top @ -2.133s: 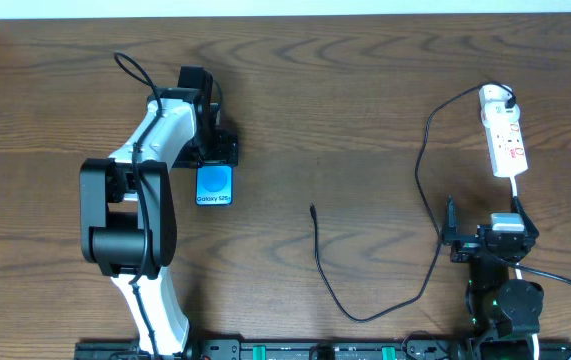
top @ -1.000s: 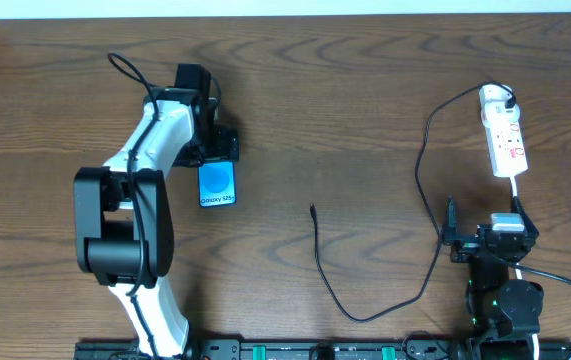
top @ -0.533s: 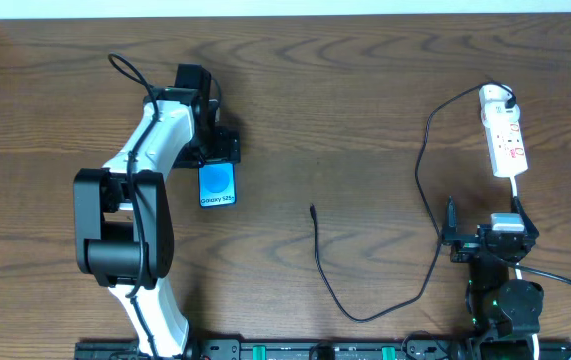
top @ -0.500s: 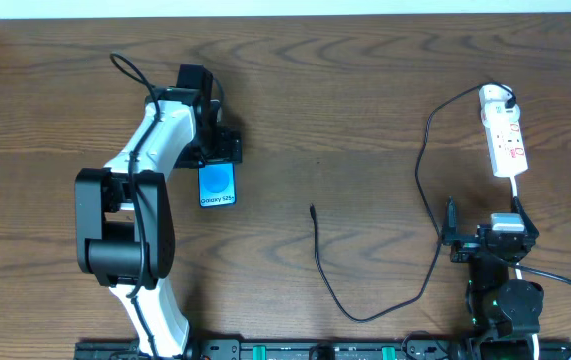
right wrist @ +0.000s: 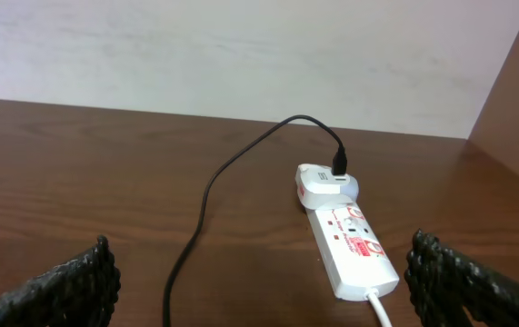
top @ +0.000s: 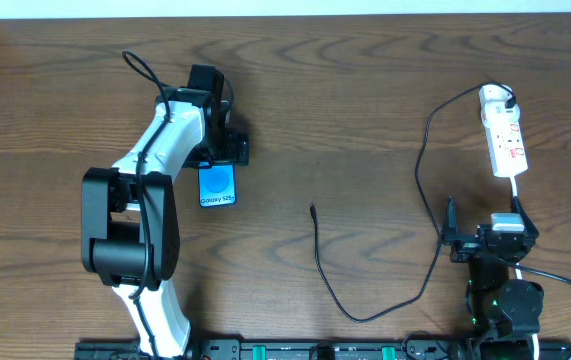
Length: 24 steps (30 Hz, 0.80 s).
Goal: Plug charger to phone and switch on socket
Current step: 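Close the left gripper on the phone's top edge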
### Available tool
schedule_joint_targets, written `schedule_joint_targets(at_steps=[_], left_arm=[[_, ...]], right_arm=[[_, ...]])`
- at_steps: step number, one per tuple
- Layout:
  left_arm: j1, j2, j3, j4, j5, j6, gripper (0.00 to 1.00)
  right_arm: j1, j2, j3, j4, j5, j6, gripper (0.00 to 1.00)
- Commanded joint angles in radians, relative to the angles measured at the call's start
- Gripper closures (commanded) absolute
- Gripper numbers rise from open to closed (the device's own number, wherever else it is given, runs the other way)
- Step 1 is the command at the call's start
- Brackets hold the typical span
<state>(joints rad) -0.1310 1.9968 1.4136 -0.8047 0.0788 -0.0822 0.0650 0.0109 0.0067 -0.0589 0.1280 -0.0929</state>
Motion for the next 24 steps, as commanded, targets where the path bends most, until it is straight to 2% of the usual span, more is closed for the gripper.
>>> schedule_joint_targets(at_steps=[1, 5, 24], left_arm=[[0.003, -0.022, -0.008, -0.005, -0.042, -0.051, 0.07], [0.003, -0.022, -0.021, -0.004, -0.053, -0.098, 0.07], [0.003, -0.022, -0.071, 0.029, -0.054, -0.107, 0.07]], right_arm=[[0.004, -0.006, -0.001, -0.004, 0.008, -0.013, 0.01], [0.004, -0.006, -0.001, -0.004, 0.008, -0.013, 0.01], [0.004, -0.006, -0.001, -0.004, 0.008, -0.013, 0.01]])
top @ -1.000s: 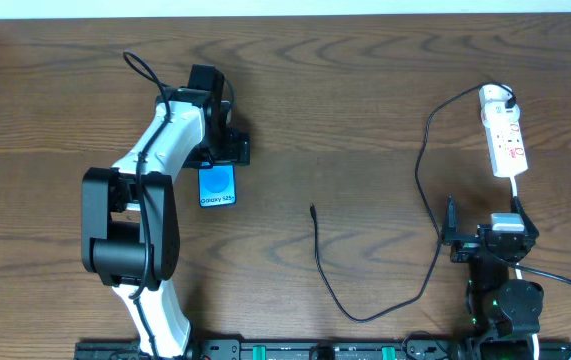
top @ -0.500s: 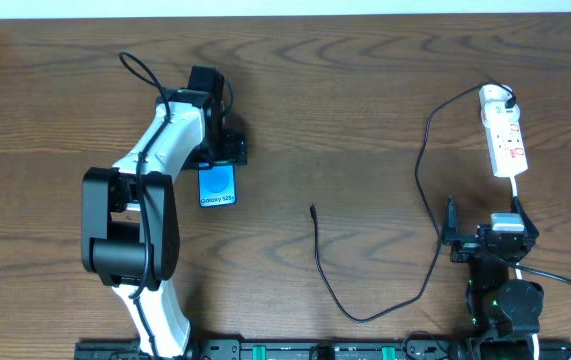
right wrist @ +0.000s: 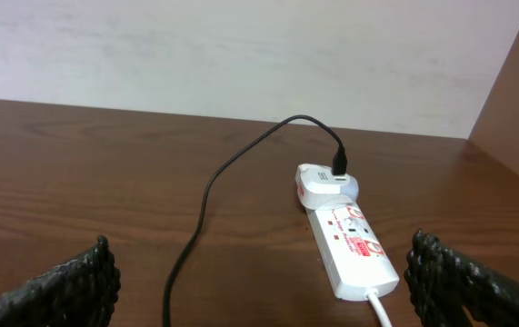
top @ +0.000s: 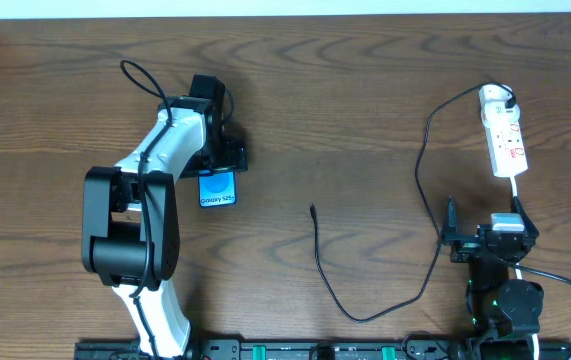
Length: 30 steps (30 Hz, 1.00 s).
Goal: Plug charger to phone and switch on socket
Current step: 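Close the left gripper on the phone's top edge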
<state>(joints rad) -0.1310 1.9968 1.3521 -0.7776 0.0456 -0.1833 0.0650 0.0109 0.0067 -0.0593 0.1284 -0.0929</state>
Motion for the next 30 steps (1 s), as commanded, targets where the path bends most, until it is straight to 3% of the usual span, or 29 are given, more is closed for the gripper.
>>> schedule_joint_targets(at_steps=[1, 30], left_arm=[[0.003, -0.022, -0.010, 0.002, -0.021, -0.006, 0.07], [0.003, 0.006, -0.052, 0.047, -0.031, -0.006, 0.07]], right_arm=[[0.004, -0.006, -0.001, -0.004, 0.008, -0.013, 0.01], [0.004, -0.006, -0.001, -0.004, 0.008, -0.013, 0.01]])
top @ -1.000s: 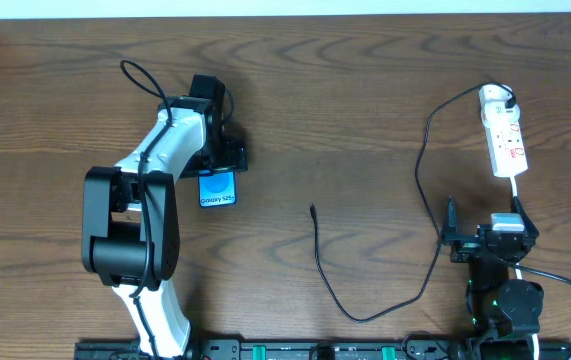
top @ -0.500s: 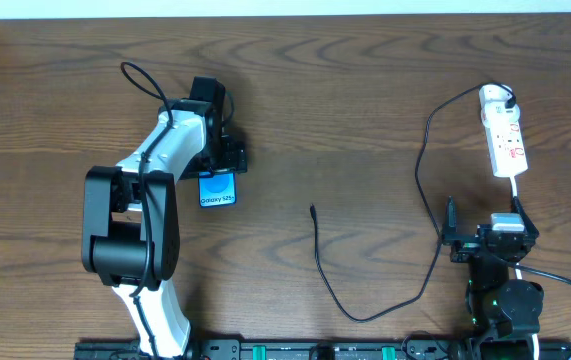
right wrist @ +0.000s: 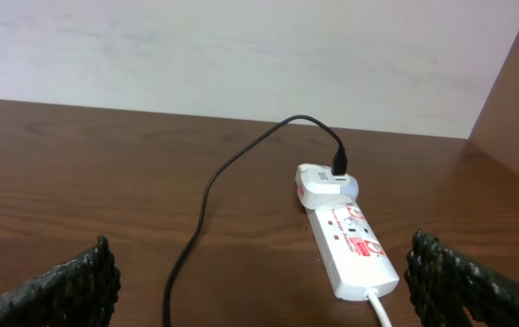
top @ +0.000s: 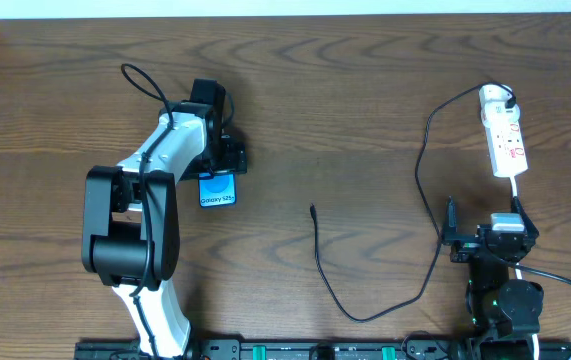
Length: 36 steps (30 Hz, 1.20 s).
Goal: Plug charger to phone and switch on socket
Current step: 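Close the left gripper on the phone's top edge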
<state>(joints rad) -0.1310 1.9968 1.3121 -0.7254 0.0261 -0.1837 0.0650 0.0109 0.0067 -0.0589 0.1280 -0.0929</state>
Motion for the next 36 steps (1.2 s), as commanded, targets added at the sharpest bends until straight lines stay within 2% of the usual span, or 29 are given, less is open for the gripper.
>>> schedule_joint_targets(at_steps=[1, 36], left_arm=[[0.003, 0.006, -0.018, -0.005, -0.012, -0.005, 0.07], [0.002, 0.010, -0.061, 0.021, -0.008, -0.005, 0.07]], right_arm=[[0.004, -0.006, -0.001, -0.004, 0.008, -0.013, 0.01], [0.004, -0.006, -0.001, -0.004, 0.008, -0.013, 0.01]])
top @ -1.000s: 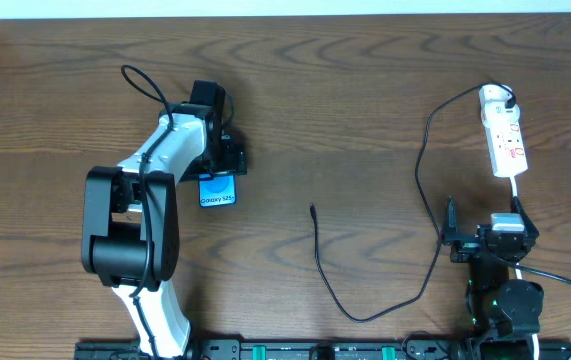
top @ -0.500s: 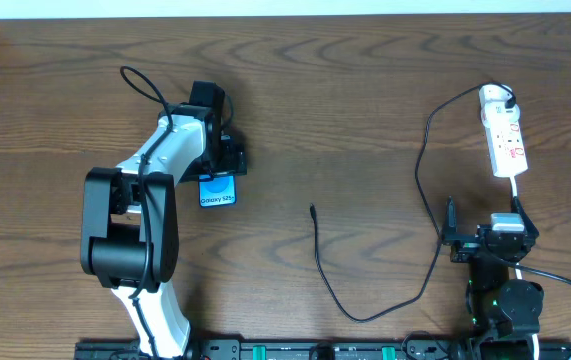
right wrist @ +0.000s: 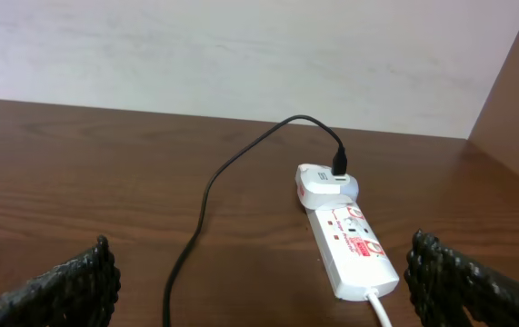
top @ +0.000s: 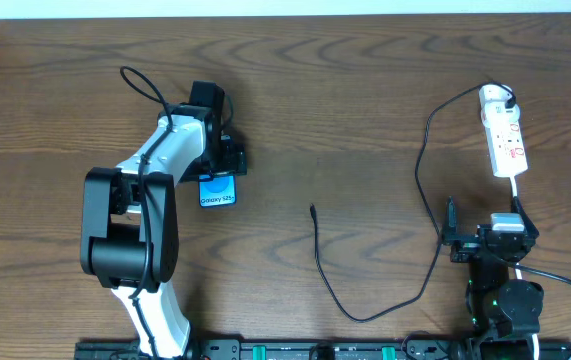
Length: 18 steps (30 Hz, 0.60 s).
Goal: Plug charger to phone and switch on socket
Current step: 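Close the left gripper on the phone's top edge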
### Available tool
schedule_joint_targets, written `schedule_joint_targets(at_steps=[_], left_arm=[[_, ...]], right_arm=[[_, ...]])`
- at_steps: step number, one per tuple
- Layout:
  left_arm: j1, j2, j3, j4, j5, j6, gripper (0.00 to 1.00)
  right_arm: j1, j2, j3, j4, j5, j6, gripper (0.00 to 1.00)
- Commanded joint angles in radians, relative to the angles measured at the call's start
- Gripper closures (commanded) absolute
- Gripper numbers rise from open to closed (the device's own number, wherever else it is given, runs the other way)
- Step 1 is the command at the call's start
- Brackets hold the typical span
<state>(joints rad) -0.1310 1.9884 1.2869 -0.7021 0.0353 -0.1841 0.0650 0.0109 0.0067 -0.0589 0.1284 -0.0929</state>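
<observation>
The phone (top: 217, 188), blue screen up, lies on the table at the left. My left gripper (top: 222, 157) is down over the phone's far end, its black fingers either side of it; how tightly they close is hidden from above. The black charger cable (top: 322, 260) has its free plug end (top: 312, 208) lying mid-table. It loops round to the white adapter (right wrist: 327, 183) in the white power strip (right wrist: 353, 242) at the far right. My right gripper (right wrist: 259, 295) stands open near its base, short of the strip, its fingertips (right wrist: 64, 289) far apart and empty.
The power strip's white lead (top: 518, 195) runs back toward the right arm's base. The cable's long loop (top: 427, 150) lies between the table's middle and the right arm. A pale wall (right wrist: 241, 54) stands behind the table's far edge.
At first my left gripper stood over the phone's far end with its fingers a little wider. Later it had shifted slightly toward the phone and looked narrower, and it has stayed there. The phone, the cable and the right arm have stayed put throughout.
</observation>
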Motion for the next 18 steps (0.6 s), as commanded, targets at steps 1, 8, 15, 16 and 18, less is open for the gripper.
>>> schedule_joint_targets(at_steps=[1, 8, 15, 16, 18], left_arm=[[0.001, 0.019, -0.042, -0.003, -0.017, -0.005, 0.07], [0.002, 0.019, -0.087, 0.018, -0.018, -0.005, 0.07], [0.001, 0.019, -0.092, 0.020, -0.017, -0.005, 0.07], [0.001, 0.019, -0.092, 0.020, -0.017, -0.005, 0.07], [0.002, 0.019, -0.092, 0.020, -0.017, -0.005, 0.07]], right_arm=[[0.004, -0.006, -0.001, -0.004, 0.008, -0.013, 0.01], [0.004, -0.006, -0.001, -0.004, 0.008, -0.013, 0.01], [0.004, -0.006, -0.001, -0.004, 0.008, -0.013, 0.01], [0.004, -0.006, -0.001, -0.004, 0.008, -0.013, 0.01], [0.004, -0.006, -0.001, -0.004, 0.008, -0.013, 0.01]])
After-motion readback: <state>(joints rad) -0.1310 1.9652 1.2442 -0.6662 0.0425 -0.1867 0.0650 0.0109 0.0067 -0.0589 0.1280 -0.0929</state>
